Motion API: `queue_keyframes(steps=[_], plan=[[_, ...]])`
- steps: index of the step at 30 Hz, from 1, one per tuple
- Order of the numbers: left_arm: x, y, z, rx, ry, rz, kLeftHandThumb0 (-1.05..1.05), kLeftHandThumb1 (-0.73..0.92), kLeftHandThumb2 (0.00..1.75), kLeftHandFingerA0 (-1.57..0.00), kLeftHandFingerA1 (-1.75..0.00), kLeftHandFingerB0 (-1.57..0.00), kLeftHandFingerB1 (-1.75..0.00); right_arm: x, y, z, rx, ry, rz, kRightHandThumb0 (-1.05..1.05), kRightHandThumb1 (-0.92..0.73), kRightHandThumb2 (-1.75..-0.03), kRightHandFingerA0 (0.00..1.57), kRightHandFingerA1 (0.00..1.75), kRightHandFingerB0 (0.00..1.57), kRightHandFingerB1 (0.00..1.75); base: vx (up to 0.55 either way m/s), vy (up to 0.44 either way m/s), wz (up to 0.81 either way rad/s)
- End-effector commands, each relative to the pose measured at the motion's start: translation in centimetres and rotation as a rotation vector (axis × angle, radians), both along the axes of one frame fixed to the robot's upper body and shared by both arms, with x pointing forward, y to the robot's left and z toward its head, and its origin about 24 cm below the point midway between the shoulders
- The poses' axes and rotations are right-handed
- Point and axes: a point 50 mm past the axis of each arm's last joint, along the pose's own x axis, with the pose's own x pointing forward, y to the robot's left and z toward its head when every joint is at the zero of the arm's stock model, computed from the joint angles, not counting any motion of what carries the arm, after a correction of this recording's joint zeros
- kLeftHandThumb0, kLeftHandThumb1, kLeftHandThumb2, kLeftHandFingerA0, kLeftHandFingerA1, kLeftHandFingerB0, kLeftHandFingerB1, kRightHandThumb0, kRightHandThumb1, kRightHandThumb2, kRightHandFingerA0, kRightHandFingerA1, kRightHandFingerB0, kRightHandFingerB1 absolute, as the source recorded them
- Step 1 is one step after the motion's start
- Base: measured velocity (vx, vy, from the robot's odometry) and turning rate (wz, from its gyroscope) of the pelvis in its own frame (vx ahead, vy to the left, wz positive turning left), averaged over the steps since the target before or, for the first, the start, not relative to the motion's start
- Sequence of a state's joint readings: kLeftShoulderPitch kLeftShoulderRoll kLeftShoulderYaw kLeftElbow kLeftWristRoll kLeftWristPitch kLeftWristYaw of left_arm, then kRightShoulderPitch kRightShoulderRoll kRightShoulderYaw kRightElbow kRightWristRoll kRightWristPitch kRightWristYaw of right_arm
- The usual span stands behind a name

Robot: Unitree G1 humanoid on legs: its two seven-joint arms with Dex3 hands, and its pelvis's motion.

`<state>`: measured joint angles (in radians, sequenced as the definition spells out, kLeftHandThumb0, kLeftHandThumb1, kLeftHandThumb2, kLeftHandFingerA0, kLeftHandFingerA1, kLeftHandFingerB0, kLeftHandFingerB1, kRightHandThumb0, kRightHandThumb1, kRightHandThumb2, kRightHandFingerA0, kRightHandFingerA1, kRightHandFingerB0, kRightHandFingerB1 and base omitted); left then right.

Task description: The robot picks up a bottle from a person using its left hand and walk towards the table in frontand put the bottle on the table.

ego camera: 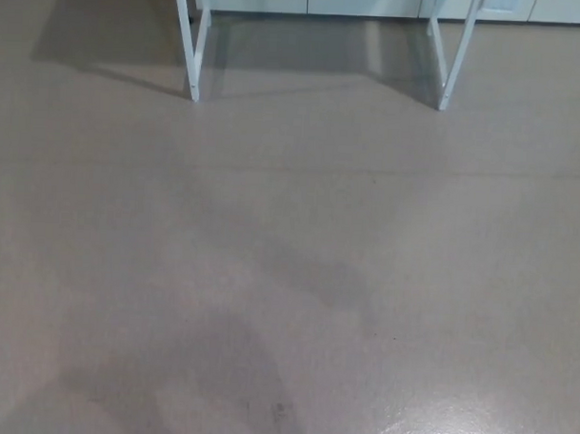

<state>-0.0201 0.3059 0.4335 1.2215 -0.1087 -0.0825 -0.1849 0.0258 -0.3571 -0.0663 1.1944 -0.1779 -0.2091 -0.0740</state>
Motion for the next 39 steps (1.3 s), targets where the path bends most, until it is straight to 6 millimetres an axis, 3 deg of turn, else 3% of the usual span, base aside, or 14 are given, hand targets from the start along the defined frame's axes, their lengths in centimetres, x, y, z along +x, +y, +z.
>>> queue_keyframes(steps=[1,3,4,6,10,11,14,15,17,22,27,35,37,39], plan=[[-0.4,0.8,0.5,0.021,-0.034,-0.034,-0.21,0.61,0.57,-0.38,-0.4,-0.27,-0.33,-0.7,-0.6,0.3,-0.037,-0.029,0.006,-0.33,-0.5,-0.69,0.67,0.55,0.46,0.47,0.0,0.0,0.0],[0.1,0.7,0.6,0.021,-0.039,-0.047,-0.17,0.43,0.89,-0.29,-0.57,-0.14,-0.49,-0.6,-0.7,0.4,-0.036,-0.035,0.008,-0.35,-0.51,-0.71,0.67,0.56,0.46,0.48,0.0,0.0,0.0],[0.2,0.6,0.6,0.021,-0.037,-0.048,-0.21,0.61,0.57,-0.41,-0.42,-0.27,-0.33,-0.6,-0.7,0.5,-0.035,-0.035,0.011,-0.36,-0.52,-0.73,0.66,0.57,0.46,0.49,0.0,0.0,0.0],[0.0,0.6,0.5,0.014,-0.038,-0.055,-0.18,0.43,0.89,-0.29,-0.57,-0.13,-0.49,-0.7,-0.8,0.5,-0.035,-0.031,0.013,-0.36,-0.51,-0.72,0.67,0.57,0.45,0.48,0.0,0.0,0.0],[-0.1,0.6,0.6,0.022,-0.039,-0.068,-0.19,0.42,0.88,-0.28,-0.56,-0.15,-0.49,-0.4,-0.7,0.4,-0.033,-0.033,0.021,-0.35,-0.5,-0.71,0.67,0.57,0.47,0.49,0.0,0.0,0.0],[-0.1,0.6,0.6,0.026,-0.041,-0.072,-0.23,0.6,0.57,-0.38,-0.41,-0.27,-0.33,-0.3,-0.7,0.5,-0.03,-0.033,0.021,-0.35,-0.51,-0.71,0.66,0.57,0.47,0.49,0.0,0.0,0.0],[0.1,0.5,0.7,0.078,-0.031,-0.121,-0.24,0.59,0.57,-0.44,-0.44,-0.28,-0.33,-0.1,-0.6,0.4,-0.037,-0.028,0.027,-0.36,-0.5,-0.71,0.69,0.58,0.49,0.49,0.0,0.0,0.0],[0.2,0.4,0.7,0.112,-0.028,-0.151,-0.17,0.42,0.89,-0.38,-0.61,-0.15,-0.5,-0.1,-0.6,0.4,-0.041,-0.018,0.029,-0.36,-0.51,-0.72,0.67,0.56,0.49,0.49,0.0,0.0,0.0],[0.3,0.1,0.8,0.139,-0.054,-0.187,-0.22,0.6,0.57,-0.44,-0.43,-0.25,-0.32,-0.1,-0.7,0.4,-0.039,-0.01,0.027,-0.35,-0.51,-0.72,0.68,0.57,0.49,0.49,0.0,0.0,0.0],[2.3,-2.2,1.8,0.105,-0.259,-0.366,-0.41,0.47,0.63,-0.22,-0.37,-0.23,-0.34,0.1,-1.0,0.7,-0.045,-0.003,0.051,-0.36,-0.52,-0.74,0.68,0.58,0.49,0.5,0.0,0.0,0.0],[5.3,-9.4,9.2,0.023,-0.67,-0.872,-0.3,0.35,0.89,-0.01,-0.5,0.0,-0.49,0.6,-0.7,0.5,-0.049,0.018,0.07,-0.37,-0.52,-0.75,0.69,0.59,0.51,0.51,0.0,0.0,0.0],[5.1,-10.0,10.1,0.01,-0.671,-0.896,-0.3,0.35,0.89,-0.01,-0.5,0.0,-0.49,0.6,-0.7,0.5,-0.049,0.018,0.071,-0.37,-0.52,-0.75,0.69,0.59,0.51,0.51,0.0,0.0,0.0],[5.2,-11.4,11.9,0.0,-0.725,-0.995,-0.47,0.49,0.57,-0.13,-0.34,-0.07,-0.21,0.8,-0.6,0.5,-0.047,0.015,0.069,-0.37,-0.52,-0.75,0.71,0.61,0.51,0.51,0.0,0.0,0.0],[4.3,-18.8,20.9,-0.038,-0.971,-1.487,-0.58,0.37,0.75,0.0,-0.45,-0.02,-0.09,1.2,-0.4,0.4,0.014,0.007,0.049,-0.36,-0.55,-0.74,0.65,0.55,0.5,0.49,0.0,0.0,0.0]])
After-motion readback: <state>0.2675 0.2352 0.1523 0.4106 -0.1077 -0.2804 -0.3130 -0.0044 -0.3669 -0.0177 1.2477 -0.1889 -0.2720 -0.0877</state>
